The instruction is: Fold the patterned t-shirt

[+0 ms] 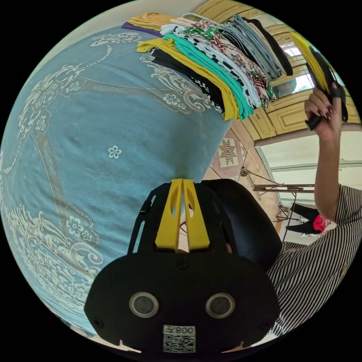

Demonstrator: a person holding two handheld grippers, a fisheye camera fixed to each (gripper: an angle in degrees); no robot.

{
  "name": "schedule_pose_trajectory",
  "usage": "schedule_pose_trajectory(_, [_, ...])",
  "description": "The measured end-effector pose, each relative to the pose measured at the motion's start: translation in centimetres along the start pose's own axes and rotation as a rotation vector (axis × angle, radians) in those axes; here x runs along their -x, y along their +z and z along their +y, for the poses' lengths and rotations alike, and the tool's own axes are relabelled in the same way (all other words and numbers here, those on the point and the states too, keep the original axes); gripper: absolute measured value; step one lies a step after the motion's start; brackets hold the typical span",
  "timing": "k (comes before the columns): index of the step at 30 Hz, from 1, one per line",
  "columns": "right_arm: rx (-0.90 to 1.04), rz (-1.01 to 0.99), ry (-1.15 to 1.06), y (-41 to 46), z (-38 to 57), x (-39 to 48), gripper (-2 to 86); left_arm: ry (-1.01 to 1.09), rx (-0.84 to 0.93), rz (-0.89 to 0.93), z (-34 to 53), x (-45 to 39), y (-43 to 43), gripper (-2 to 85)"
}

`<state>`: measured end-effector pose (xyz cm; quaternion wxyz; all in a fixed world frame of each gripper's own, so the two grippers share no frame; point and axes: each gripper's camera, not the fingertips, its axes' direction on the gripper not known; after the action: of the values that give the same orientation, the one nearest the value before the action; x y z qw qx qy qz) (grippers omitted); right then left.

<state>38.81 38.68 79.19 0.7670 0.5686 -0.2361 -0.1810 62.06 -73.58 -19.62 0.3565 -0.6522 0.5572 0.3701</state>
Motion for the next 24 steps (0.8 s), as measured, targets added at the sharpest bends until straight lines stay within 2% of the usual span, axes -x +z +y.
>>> schedule_pose_trajectory(3, [-0.011,0.057,-0.113,4.1,-6.7,-0.3,1.1,0.093,-0.059,0.125,-1.1,3.0,-2.0,0.1])
schedule_pose_trajectory(5, [-0.010,0.120,-0.176,7.0,-10.8,-1.0,1.9,0.175,-0.176,0.188,-2.5,6.1,-4.6,0.1])
schedule_pose_trajectory(10, [0.007,0.274,-0.229,16.2,-20.6,-6.0,4.6,0.207,-0.327,0.226,-4.9,12.9,-8.6,0.2])
schedule_pose_trajectory(13, [0.058,0.324,-0.139,21.5,-25.6,-11.4,5.5,0.151,-0.380,0.308,-4.5,15.9,-10.3,0.3])
schedule_pose_trajectory(24, [0.155,0.517,0.177,32.2,-41.3,-31.0,8.2,-0.108,-0.322,0.510,-3.7,20.3,-12.9,0.7])
